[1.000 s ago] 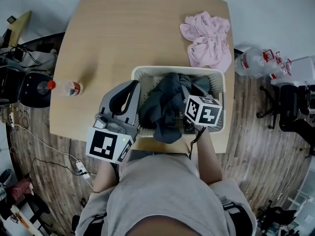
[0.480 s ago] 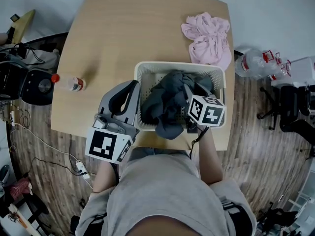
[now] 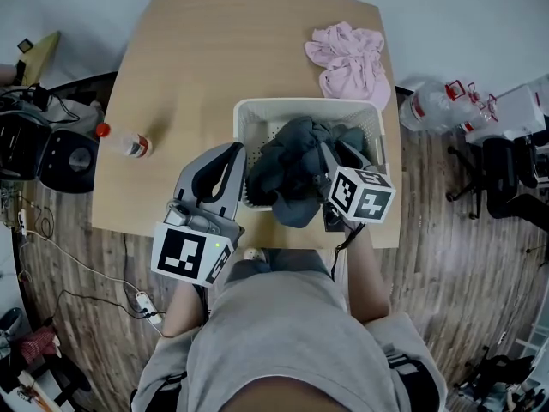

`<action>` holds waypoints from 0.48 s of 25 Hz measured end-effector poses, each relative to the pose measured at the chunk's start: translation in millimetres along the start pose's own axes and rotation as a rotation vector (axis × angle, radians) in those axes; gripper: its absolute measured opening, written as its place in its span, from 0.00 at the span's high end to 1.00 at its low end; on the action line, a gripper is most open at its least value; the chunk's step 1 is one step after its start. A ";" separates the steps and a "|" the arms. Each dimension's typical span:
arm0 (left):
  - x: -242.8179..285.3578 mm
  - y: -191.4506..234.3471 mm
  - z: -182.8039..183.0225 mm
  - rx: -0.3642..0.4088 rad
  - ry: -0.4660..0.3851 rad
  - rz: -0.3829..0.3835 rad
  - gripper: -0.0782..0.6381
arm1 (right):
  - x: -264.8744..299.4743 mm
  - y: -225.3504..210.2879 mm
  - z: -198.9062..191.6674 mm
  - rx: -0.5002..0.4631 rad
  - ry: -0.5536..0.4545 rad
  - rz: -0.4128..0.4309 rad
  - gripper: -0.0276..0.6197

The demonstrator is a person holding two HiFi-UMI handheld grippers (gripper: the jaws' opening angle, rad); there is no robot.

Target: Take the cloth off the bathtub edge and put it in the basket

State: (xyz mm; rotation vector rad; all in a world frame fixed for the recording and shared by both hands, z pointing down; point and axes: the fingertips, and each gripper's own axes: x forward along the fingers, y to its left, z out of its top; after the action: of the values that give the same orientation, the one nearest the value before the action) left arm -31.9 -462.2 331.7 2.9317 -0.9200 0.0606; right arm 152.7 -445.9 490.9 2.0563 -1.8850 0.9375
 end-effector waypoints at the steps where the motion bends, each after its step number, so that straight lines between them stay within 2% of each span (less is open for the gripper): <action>1: -4.4 -2.8 1.4 0.003 -0.003 -0.005 0.87 | -7.0 3.3 4.4 0.009 -0.029 0.006 0.73; 3: -13.4 -8.6 4.1 0.010 -0.011 -0.017 0.87 | -20.3 10.4 12.0 0.005 -0.073 0.013 0.76; 5: -21.7 -14.3 6.6 0.017 -0.018 -0.029 0.87 | -33.9 16.9 17.6 -0.006 -0.111 0.014 0.89; 7: -29.2 -18.6 10.3 0.024 -0.026 -0.041 0.87 | -47.8 24.6 22.0 -0.015 -0.148 0.019 0.94; 12: -49.7 -29.0 20.2 0.042 -0.052 -0.066 0.87 | -83.3 45.6 27.6 -0.060 -0.228 0.022 0.94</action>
State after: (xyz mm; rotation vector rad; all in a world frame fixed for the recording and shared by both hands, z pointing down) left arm -55.8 -411.7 307.2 3.0133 -0.8386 0.0000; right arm 119.2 -399.9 410.0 2.1909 -2.0216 0.6653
